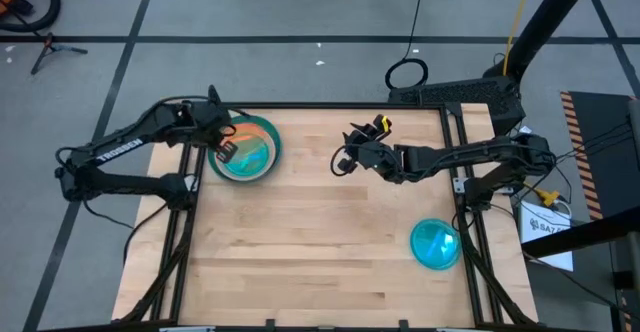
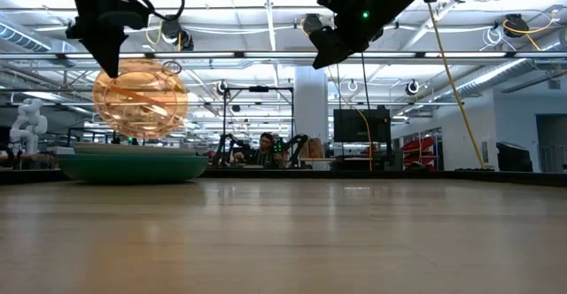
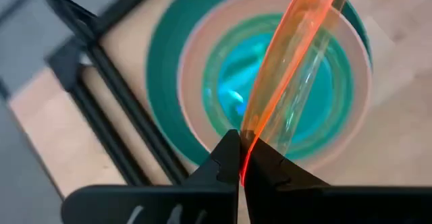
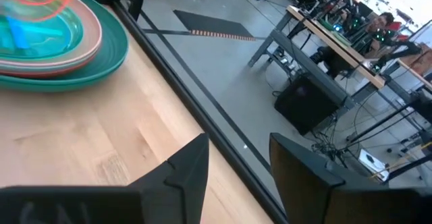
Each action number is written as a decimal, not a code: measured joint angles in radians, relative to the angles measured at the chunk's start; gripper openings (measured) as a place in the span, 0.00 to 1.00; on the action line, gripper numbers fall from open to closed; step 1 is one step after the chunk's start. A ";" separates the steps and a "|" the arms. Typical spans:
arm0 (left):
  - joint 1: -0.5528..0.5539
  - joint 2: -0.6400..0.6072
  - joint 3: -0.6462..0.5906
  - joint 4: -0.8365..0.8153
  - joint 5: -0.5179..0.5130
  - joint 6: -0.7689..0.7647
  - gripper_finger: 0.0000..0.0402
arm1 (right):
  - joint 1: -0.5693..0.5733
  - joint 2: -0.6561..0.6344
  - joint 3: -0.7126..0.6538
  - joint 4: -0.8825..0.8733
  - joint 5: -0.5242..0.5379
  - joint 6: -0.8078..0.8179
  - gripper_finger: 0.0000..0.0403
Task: Stack plastic plates
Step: Stack the orange plate on top of the blue plate
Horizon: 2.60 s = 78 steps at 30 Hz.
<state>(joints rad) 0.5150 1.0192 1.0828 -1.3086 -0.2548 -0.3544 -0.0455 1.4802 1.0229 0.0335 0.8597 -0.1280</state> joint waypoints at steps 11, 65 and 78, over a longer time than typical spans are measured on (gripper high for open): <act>0.112 0.062 0.000 -0.028 0.157 0.035 0.01 | -0.001 0.000 0.000 -0.005 0.000 0.011 0.36; -0.145 0.424 -0.002 0.394 0.016 0.129 0.27 | -0.001 0.001 0.000 -0.040 -0.001 0.012 0.36; -0.164 0.620 -0.002 0.380 -0.014 0.143 0.27 | -0.001 0.001 0.000 -0.057 -0.001 0.012 0.36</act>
<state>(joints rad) 0.3511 1.6391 1.0809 -0.9290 -0.2687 -0.2115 -0.0463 1.4811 1.0229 -0.0238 0.8589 -0.1158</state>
